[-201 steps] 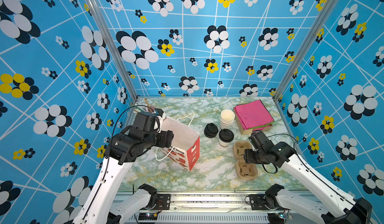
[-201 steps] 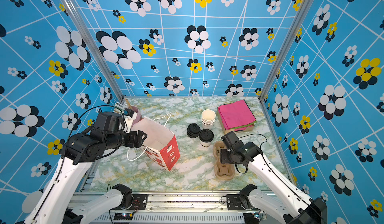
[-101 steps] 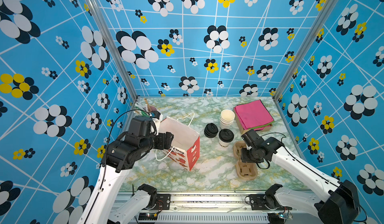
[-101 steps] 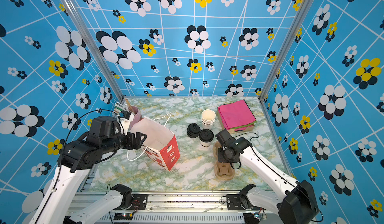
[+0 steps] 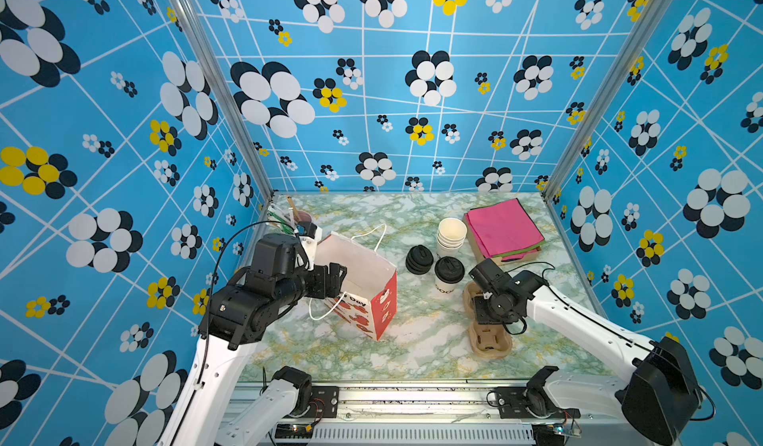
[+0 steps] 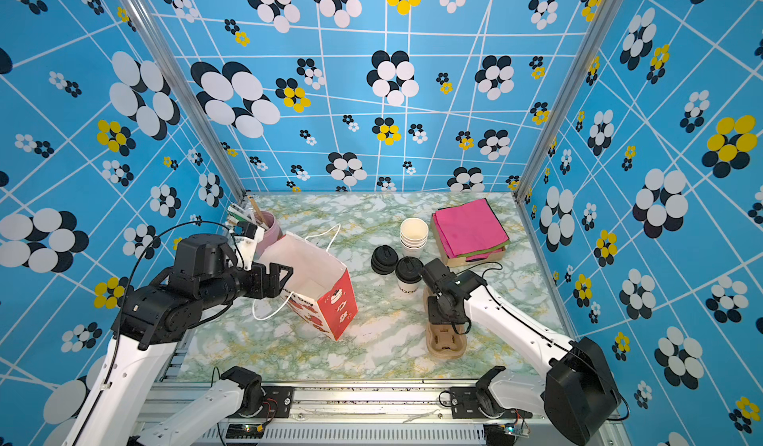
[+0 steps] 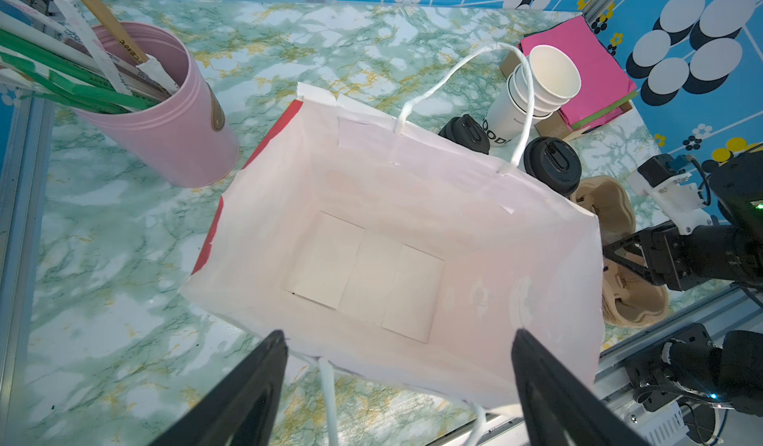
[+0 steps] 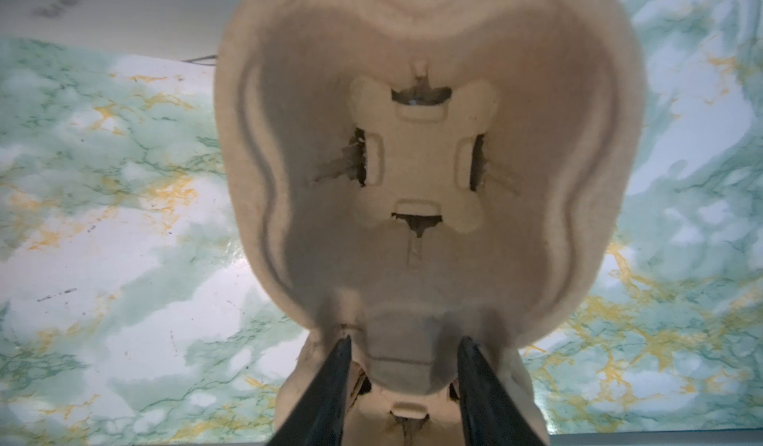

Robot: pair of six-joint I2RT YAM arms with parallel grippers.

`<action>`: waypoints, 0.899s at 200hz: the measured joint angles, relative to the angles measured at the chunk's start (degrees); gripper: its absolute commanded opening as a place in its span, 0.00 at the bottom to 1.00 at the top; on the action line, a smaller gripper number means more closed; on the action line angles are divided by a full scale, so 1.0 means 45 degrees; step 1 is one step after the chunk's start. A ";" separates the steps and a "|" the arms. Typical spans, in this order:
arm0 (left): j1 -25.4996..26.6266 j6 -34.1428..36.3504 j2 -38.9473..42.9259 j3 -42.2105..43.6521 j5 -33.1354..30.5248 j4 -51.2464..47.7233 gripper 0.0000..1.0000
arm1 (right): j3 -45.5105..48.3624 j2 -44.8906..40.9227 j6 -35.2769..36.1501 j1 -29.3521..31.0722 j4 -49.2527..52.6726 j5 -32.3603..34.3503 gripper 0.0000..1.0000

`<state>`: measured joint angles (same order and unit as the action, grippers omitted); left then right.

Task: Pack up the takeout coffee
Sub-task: 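Hold the bag open with the left gripper while the right gripper grasps the pulp carrier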

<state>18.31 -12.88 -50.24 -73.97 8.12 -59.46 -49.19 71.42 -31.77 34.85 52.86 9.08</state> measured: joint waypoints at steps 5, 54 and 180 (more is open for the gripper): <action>-0.0005 -0.0005 0.0010 0.0024 0.0019 0.0000 0.87 | 0.0000 0.0039 0.0000 0.0015 -0.0010 0.0049 0.42; -0.0083 -0.0034 0.0049 0.0146 0.0117 0.0097 0.87 | 0.0000 0.0447 0.0019 0.0185 -0.0204 0.0491 0.37; -0.0355 -0.0034 0.0107 0.0330 0.0345 0.0282 0.87 | 0.0010 -0.0869 -0.0010 0.0228 -0.0160 0.0816 0.28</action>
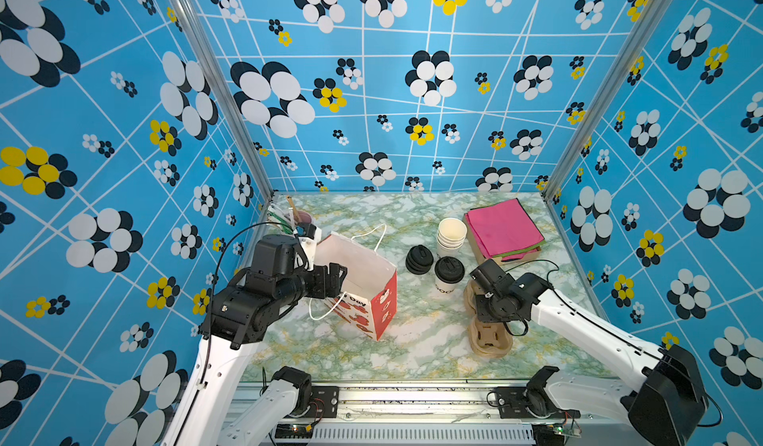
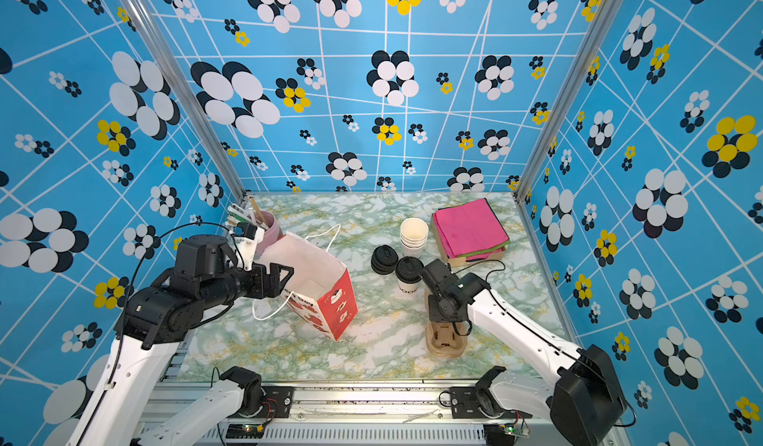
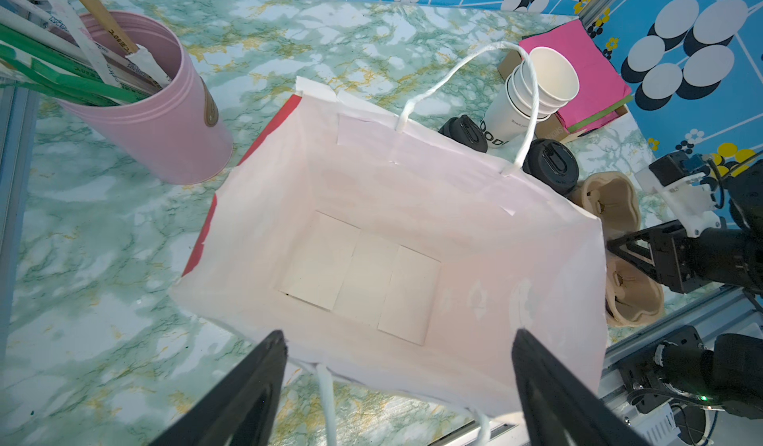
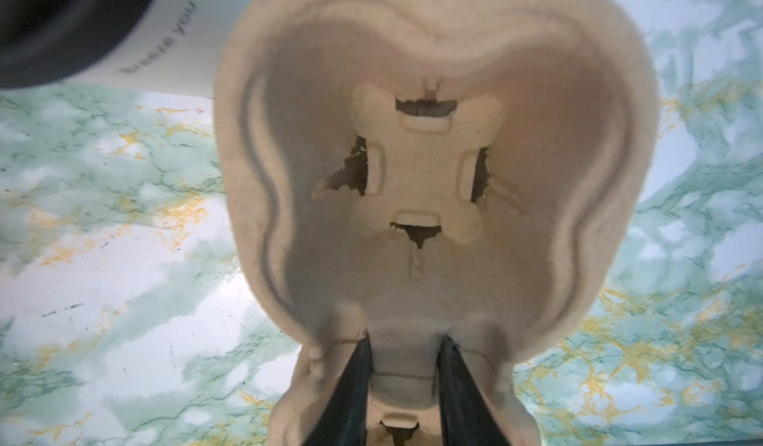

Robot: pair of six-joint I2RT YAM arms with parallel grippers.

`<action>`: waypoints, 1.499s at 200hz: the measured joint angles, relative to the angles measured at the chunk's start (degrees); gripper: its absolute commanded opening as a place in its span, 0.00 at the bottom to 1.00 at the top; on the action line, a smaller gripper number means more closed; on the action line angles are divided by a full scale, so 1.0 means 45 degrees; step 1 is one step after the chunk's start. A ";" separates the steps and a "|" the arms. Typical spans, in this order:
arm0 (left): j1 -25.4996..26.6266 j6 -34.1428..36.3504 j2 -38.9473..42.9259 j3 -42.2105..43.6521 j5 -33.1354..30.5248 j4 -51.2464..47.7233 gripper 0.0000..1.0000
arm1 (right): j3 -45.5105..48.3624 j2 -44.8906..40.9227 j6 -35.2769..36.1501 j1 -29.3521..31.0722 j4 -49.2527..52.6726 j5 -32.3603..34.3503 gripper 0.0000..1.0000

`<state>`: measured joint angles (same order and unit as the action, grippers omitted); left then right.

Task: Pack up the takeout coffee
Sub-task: 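Hold the bag open with the left gripper while the right gripper grasps the pulp carrier, then lift the pulp carrier with the lidded cup using the right gripper toward the bag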

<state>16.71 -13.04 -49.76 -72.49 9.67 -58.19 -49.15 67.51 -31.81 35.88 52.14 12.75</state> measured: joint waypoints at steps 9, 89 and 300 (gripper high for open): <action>-0.0039 0.0005 0.0000 0.0000 0.0010 -0.0005 0.87 | 0.0000 -0.0233 -0.0019 0.0005 0.0024 0.0053 0.28; -0.1093 0.0816 -0.0933 -0.1744 -0.0345 -0.0835 0.87 | -0.1088 -0.1841 0.0573 0.0000 0.1180 0.0481 0.28; -0.3390 0.3084 -0.4386 -0.2312 -0.0039 -0.0646 0.40 | -0.9146 0.1389 0.3429 0.2016 -0.1511 -0.4061 0.25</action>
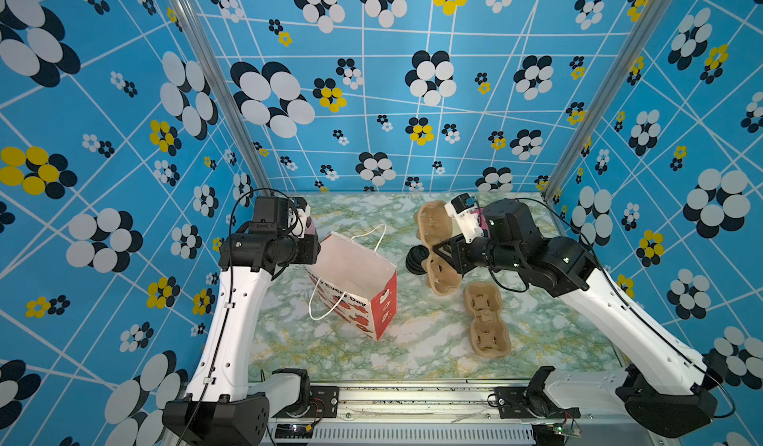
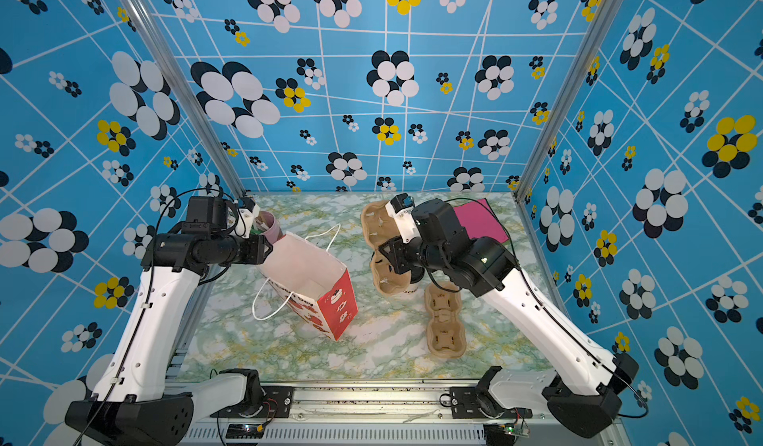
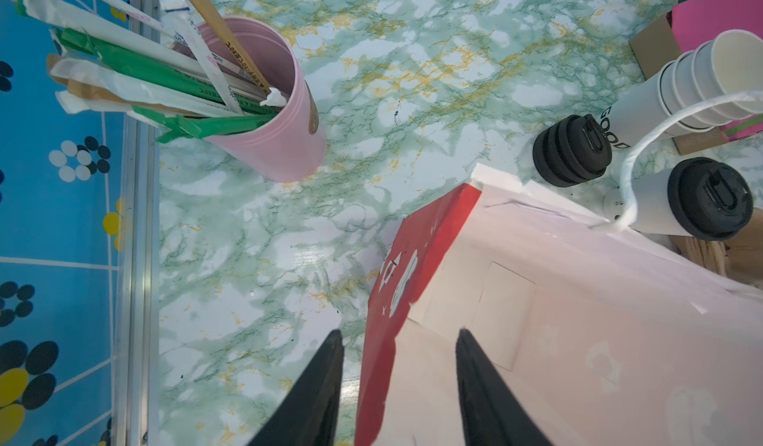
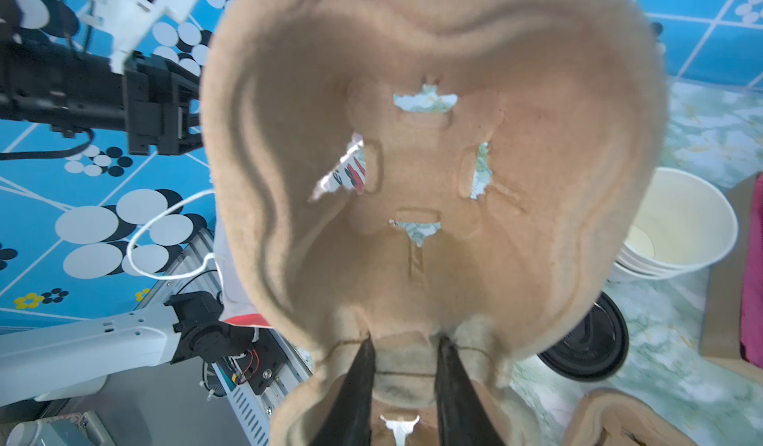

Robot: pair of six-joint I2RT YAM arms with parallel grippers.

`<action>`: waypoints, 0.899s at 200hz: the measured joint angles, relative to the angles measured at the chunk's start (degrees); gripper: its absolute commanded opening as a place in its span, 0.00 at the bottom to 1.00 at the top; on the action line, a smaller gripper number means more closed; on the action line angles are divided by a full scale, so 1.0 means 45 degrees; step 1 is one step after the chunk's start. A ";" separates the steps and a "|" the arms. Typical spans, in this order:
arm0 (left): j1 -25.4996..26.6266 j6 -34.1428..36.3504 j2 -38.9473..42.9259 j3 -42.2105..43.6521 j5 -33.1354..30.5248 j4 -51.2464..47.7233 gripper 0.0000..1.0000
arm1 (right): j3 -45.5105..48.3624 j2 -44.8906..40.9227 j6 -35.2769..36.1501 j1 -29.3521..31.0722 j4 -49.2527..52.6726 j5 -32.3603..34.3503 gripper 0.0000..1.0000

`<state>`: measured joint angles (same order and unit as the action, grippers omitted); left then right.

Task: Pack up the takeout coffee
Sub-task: 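Lift the pulp carrier with the lidded cup using the right gripper toward the bag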

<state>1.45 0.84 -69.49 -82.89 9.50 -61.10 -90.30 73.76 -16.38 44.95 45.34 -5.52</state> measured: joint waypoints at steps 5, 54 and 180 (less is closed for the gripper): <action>0.0000 0.0029 -0.0049 0.0000 0.0000 0.0015 0.38 | -0.0214 0.0146 0.0049 0.0087 -0.0015 0.0000 0.25; 0.0000 0.0073 -0.0160 0.0316 0.0053 0.0214 0.29 | -0.2045 0.1467 0.0471 0.0928 -0.0325 -0.0087 0.22; -0.0024 -0.0296 0.0248 0.0879 0.1515 0.0301 0.00 | -0.4673 0.4318 0.1117 0.2574 -0.0913 -0.0141 0.20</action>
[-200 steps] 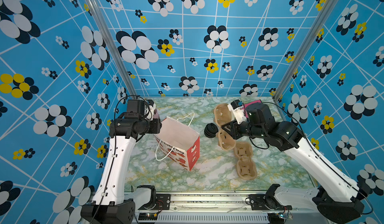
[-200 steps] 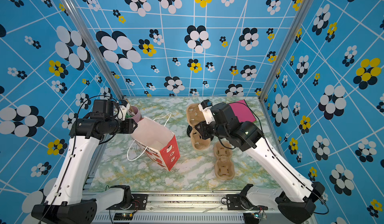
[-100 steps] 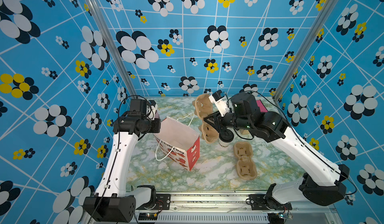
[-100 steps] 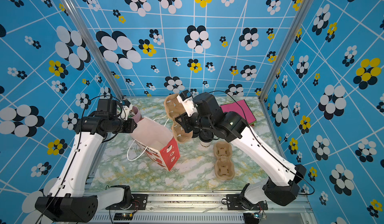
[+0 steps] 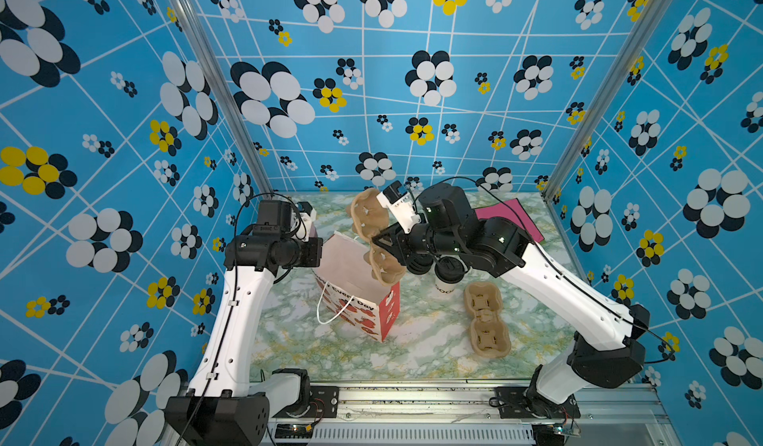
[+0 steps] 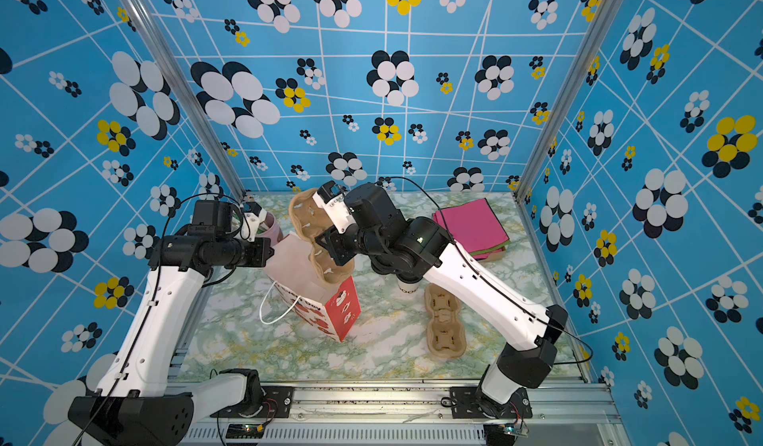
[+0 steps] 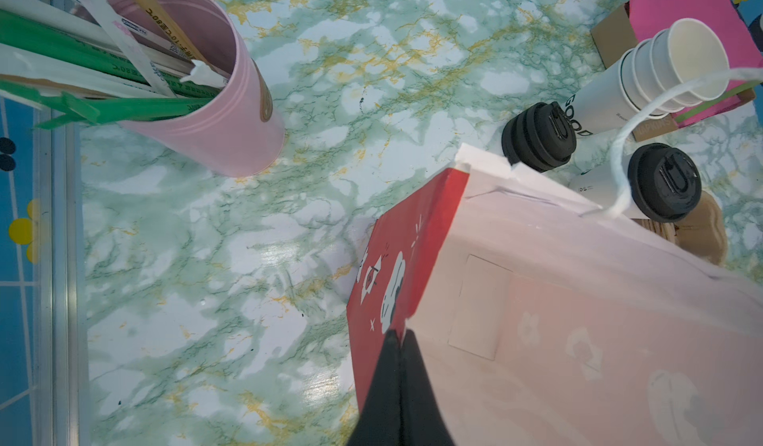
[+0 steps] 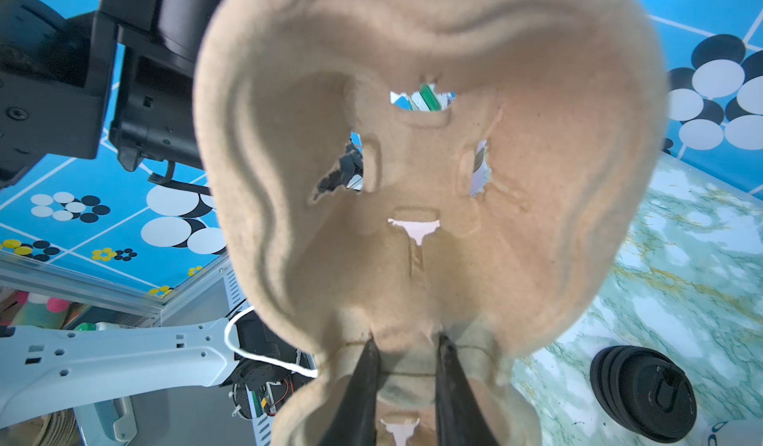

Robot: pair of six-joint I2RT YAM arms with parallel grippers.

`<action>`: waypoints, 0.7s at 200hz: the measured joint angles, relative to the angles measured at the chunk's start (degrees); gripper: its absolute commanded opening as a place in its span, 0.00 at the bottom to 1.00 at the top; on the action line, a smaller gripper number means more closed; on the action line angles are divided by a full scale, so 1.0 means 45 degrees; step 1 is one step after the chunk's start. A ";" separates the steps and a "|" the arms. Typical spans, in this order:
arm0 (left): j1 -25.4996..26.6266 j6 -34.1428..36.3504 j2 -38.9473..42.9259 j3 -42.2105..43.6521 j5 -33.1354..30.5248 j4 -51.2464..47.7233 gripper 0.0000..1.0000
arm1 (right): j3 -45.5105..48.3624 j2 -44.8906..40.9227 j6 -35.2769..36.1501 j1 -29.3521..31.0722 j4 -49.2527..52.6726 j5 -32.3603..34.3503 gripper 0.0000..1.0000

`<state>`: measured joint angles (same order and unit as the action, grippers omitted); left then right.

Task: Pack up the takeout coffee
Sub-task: 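Lift the pulp carrier with the lidded cup using the right gripper toward the bag, then lower the carrier into the bag with the right gripper while the left holds it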

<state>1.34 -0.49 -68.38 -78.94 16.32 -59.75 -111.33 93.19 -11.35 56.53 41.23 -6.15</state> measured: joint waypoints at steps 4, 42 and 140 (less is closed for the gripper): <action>0.0000 -0.0049 0.0053 0.0034 0.0097 0.0010 0.00 | 0.0000 0.0000 0.0005 0.0024 -0.0005 0.0000 0.21; 0.0000 -0.0782 0.0748 0.0583 0.1205 0.0209 0.00 | -0.0034 0.0000 0.0024 0.0228 -0.0092 0.0000 0.21; 0.0000 -0.1666 0.1239 0.1073 0.2327 0.0641 0.00 | -0.0277 0.1015 0.0452 0.0724 -0.0272 0.0015 0.20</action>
<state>1.34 -7.99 -62.81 -74.11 26.79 -56.86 -112.57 97.76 -9.32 59.79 40.01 -6.09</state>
